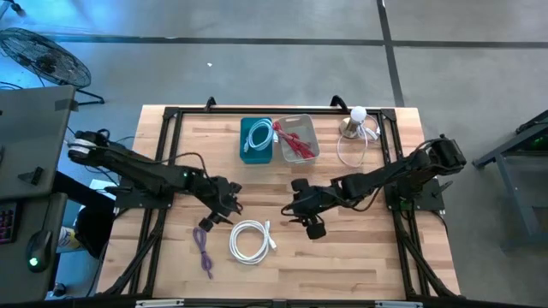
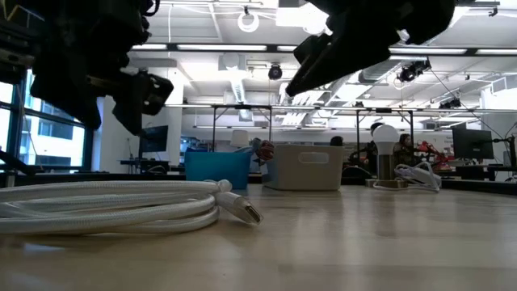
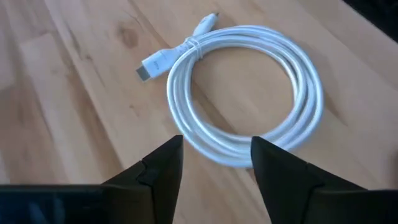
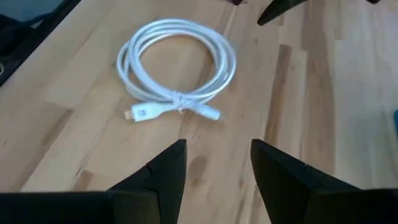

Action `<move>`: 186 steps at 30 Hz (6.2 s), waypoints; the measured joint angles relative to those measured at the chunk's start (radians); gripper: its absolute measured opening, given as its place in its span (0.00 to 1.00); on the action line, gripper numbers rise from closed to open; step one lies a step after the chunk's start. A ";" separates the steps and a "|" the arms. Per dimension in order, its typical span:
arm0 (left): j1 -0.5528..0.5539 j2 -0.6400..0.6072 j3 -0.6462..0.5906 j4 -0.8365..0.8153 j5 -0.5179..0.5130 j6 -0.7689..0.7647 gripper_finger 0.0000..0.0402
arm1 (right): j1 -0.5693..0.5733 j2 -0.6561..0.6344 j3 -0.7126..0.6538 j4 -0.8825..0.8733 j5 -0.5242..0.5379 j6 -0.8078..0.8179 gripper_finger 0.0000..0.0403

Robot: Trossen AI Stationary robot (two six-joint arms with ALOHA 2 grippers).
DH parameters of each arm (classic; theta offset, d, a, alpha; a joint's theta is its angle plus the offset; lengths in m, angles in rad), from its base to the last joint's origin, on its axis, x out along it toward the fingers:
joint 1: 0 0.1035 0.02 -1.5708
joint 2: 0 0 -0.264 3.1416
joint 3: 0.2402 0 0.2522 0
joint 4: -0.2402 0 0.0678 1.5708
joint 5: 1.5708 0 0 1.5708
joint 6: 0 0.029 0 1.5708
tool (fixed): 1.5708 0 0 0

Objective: Pick & Place USB Port
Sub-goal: Put the white HDMI cable into the blue bin

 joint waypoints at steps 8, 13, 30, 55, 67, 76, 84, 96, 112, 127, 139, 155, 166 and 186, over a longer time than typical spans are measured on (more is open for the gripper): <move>-0.020 0.117 0.002 0.111 0.012 -0.141 0.60 | 0.043 0.000 -0.004 0.002 0.015 0.025 0.43; -0.020 0.150 0.001 0.132 0.060 -0.273 0.61 | 0.066 0.000 -0.004 0.003 0.065 0.020 0.43; -0.020 0.232 0.002 0.180 0.026 -0.420 0.61 | 0.101 0.000 -0.004 0.003 0.093 0.017 0.42; -0.020 0.360 0.004 0.288 -0.016 -0.348 0.06 | 0.103 0.000 -0.004 0.003 0.093 0.025 0.37; -0.019 0.328 0.123 0.192 -0.158 -0.167 0.06 | 0.103 0.000 -0.004 0.003 0.108 0.004 0.37; -0.020 0.151 0.296 -0.007 -0.419 0.034 0.02 | 0.103 0.000 -0.004 0.016 0.269 -0.020 0.37; -0.020 -0.021 0.312 -0.044 -0.760 0.112 0.02 | 0.104 0.000 -0.003 0.019 0.402 -0.004 0.37; -0.019 -0.043 0.312 0.042 -0.920 0.116 0.02 | 0.101 0.002 -0.003 0.176 0.794 -0.024 0.33; -0.020 -0.053 0.311 0.128 -0.984 0.227 0.02 | 0.090 0.001 -0.003 0.230 0.541 -0.001 0.33; -0.020 -0.059 0.311 0.152 -1.017 0.239 0.02 | 0.090 0.000 -0.003 0.208 0.656 0.036 0.33; -0.019 -0.059 0.311 0.150 -1.009 0.238 0.02 | 0.061 0.000 -0.003 0.210 0.663 0.109 0.33; -0.020 -0.059 0.312 0.144 -0.958 0.235 0.02 | -0.024 0.000 -0.004 0.409 0.286 0.080 0.33; -0.019 -0.060 0.312 0.145 -0.929 0.235 0.02 | -0.049 0.000 -0.004 0.376 0.221 0.088 0.04; -0.019 -0.079 0.313 0.135 -0.649 0.185 0.26 | -0.036 0.000 -0.004 0.309 0.294 0.072 0.03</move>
